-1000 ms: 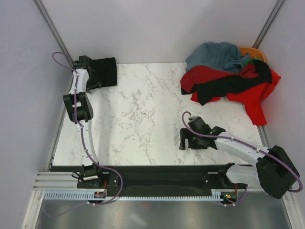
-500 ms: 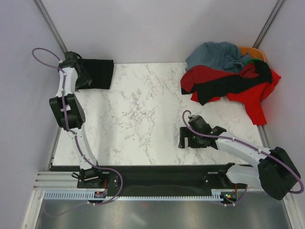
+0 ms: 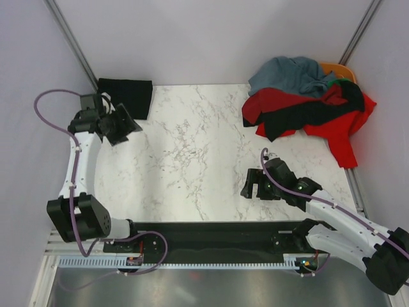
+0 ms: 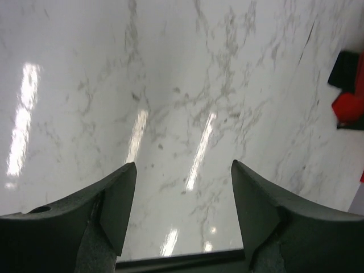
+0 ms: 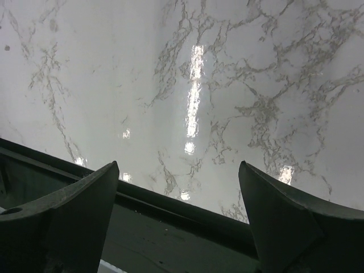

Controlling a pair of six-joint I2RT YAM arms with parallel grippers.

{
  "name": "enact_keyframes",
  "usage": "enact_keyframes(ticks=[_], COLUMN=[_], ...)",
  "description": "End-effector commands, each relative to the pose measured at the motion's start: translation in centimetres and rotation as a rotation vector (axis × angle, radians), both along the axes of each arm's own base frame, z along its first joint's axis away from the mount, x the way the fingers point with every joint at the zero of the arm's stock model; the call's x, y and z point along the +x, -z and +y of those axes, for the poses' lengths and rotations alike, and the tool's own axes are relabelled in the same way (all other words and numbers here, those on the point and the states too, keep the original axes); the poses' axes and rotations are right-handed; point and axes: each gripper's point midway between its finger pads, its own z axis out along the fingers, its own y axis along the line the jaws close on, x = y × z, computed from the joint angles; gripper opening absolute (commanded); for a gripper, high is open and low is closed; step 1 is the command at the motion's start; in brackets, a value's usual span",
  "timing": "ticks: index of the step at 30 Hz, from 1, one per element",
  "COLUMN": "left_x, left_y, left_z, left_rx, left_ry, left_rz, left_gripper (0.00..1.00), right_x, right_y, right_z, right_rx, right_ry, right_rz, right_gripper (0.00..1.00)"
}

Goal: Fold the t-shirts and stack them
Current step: Reset both grippers

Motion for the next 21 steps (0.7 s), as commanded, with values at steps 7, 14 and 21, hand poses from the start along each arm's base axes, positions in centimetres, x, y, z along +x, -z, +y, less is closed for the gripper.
enact_keyframes(ticks=[7,14,21], left_x=[-11.1,-12.1,-12.0], left_y=[3.2,4.1,4.4], left_z=[-5.9,-7.8,-9.5], left_rx=[-0.1,-0.133,-0.135], left_ry=[0.248,0.311,0.381], left_rz=[-0.072,-0.123,-0.172], left_gripper=[0.77,0.78,0.75], right_x=[-1.2,-2.7,-3.6], right_y=[0.9,2.5,5.1], right_z=[3.6,7.5,8.1], right_rx=[0.161,0.15,0.092], right_ry=[-0.01,-0.093,-0.092], right_rz=[-0.015,-0.041,-0.046], right_gripper=[0.94,0.94,0.94])
